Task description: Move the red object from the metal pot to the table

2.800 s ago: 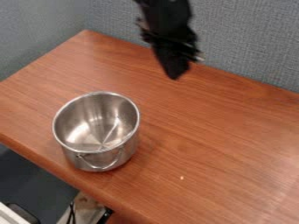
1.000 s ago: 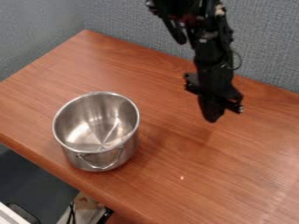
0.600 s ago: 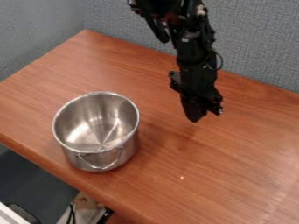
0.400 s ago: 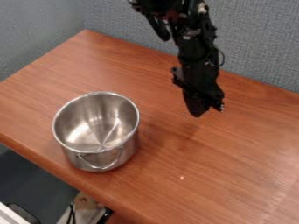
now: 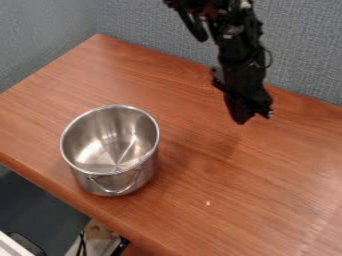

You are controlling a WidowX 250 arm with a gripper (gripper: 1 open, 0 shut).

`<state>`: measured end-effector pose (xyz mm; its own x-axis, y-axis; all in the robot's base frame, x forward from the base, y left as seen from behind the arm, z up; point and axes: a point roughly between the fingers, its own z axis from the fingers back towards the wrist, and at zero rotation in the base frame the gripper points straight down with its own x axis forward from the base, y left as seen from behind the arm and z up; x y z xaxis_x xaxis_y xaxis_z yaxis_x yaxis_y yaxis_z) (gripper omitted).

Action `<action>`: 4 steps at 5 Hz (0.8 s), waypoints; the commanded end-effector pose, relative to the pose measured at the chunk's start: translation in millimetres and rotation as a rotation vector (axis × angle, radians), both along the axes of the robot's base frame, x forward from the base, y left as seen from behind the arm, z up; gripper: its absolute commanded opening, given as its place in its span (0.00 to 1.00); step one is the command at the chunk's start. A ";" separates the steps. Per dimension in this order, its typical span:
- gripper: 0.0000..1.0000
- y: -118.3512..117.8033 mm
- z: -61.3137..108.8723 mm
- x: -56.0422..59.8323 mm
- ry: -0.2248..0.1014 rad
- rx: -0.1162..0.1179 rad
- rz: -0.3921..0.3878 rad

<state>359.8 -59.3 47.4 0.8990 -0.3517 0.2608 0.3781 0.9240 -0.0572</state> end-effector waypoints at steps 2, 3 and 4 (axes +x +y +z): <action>0.00 -9.7 -10.5 24.9 0.000 0.000 0.030; 0.00 -4.9 -18.2 37.7 0.014 0.010 0.044; 0.00 13.7 -17.4 37.6 0.005 0.049 0.100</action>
